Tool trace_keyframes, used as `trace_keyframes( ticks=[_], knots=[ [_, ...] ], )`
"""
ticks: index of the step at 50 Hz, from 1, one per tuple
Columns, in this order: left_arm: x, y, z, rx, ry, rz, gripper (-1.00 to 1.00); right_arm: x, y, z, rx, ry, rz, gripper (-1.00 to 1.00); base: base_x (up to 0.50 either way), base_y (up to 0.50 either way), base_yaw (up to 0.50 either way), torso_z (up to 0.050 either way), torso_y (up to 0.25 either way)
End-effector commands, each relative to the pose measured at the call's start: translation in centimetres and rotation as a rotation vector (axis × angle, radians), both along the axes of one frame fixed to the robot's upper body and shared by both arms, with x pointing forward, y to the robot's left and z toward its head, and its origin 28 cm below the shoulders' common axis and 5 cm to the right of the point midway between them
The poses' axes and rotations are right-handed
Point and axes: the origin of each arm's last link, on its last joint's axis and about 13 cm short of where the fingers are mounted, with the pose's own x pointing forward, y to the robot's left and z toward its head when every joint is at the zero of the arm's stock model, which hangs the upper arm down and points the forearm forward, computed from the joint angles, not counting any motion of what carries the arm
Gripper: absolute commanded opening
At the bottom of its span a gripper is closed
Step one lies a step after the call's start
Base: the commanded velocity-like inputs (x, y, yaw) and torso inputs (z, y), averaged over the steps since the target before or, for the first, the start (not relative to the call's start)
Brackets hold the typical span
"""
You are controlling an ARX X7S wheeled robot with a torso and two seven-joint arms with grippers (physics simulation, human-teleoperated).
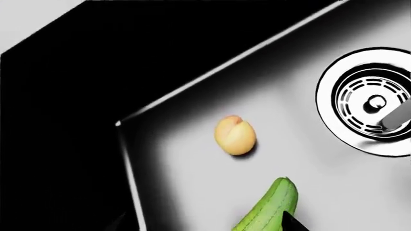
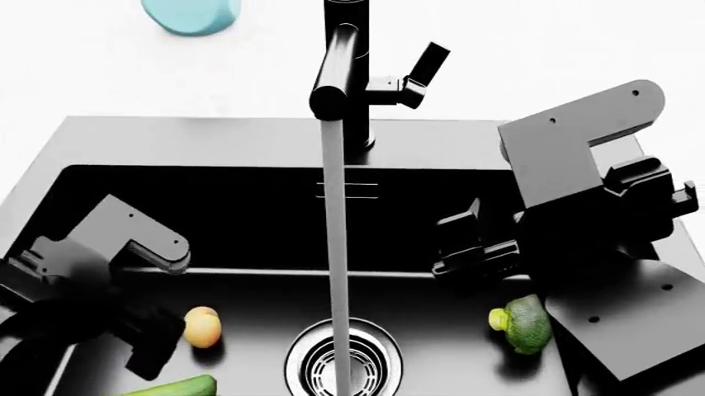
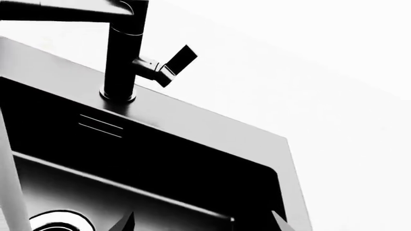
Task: Pick the cucumbers and broccolis from the sink and place them in one bowl. Place the apricot in the other bowl. Then turn off the sink faucet.
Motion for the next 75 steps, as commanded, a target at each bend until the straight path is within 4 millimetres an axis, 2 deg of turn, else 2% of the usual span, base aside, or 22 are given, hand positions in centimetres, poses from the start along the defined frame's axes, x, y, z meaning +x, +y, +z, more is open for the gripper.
trace_keyframes(
  ticks=[1, 10, 18, 28, 38, 45, 49, 56, 63, 68, 75],
  knots=[
    [1.7, -0.2, -2.0, 0.042, 0.102, -0.030, 1.00, 0.3, 0.2, 0.2, 0.027, 0.003, 0.015, 1.00, 0.00, 0.00, 0.00, 0.000, 0.000],
    [2.8, -1.0, -3.8, 0.091, 0.149, -0.047, 1.00, 0.0, 0.4, 0.7, 0.019, -0.009, 0.024, 1.00, 0.00, 0.00, 0.00, 0.000, 0.000],
    [2.4, -2.0, -3.1, 0.151, 0.191, -0.133, 1.00, 0.0, 0.5, 0.6, 0.024, -0.009, 0.029, 1.00, 0.00, 0.00, 0.00, 0.000, 0.000],
    [2.0, -2.2, -3.4, 0.179, 0.242, -0.164, 1.00, 0.1, 0.5, 0.4, 0.023, -0.006, 0.032, 1.00, 0.00, 0.00, 0.00, 0.000, 0.000],
    [3.0, -2.6, -4.1, 0.261, 0.248, -0.177, 1.00, 0.0, 0.7, 0.3, 0.026, -0.009, 0.039, 1.00, 0.00, 0.00, 0.00, 0.000, 0.000],
    [3.4, -3.7, -4.3, 0.287, 0.262, -0.210, 1.00, -0.1, 0.5, 0.1, 0.029, -0.008, 0.037, 1.00, 0.00, 0.00, 0.00, 0.000, 0.000],
    [3.0, -4.5, -4.7, 0.296, 0.290, -0.254, 1.00, -0.1, 0.4, 0.2, 0.034, -0.013, 0.036, 1.00, 0.00, 0.00, 0.00, 0.000, 0.000],
    [2.7, -5.1, -5.2, 0.335, 0.314, -0.269, 1.00, -0.1, 0.6, 0.6, 0.035, -0.024, 0.048, 1.00, 0.00, 0.00, 0.00, 0.003, -0.243],
    [2.8, -4.0, -5.1, 0.359, 0.312, -0.207, 1.00, -0.2, 0.5, 0.3, 0.039, -0.021, 0.049, 1.00, 0.00, 0.00, 0.00, 0.004, -0.202],
    [1.8, -3.2, -7.1, 0.383, 0.360, -0.181, 1.00, -0.4, 0.4, 0.3, 0.042, -0.021, 0.049, 1.00, 0.00, 0.00, 0.00, 0.000, 0.000],
    [1.3, -2.2, -7.8, 0.437, 0.393, -0.139, 1.00, -0.4, 0.3, 0.0, 0.048, -0.018, 0.051, 1.00, 0.00, 0.00, 0.00, 0.000, 0.000]
  ],
)
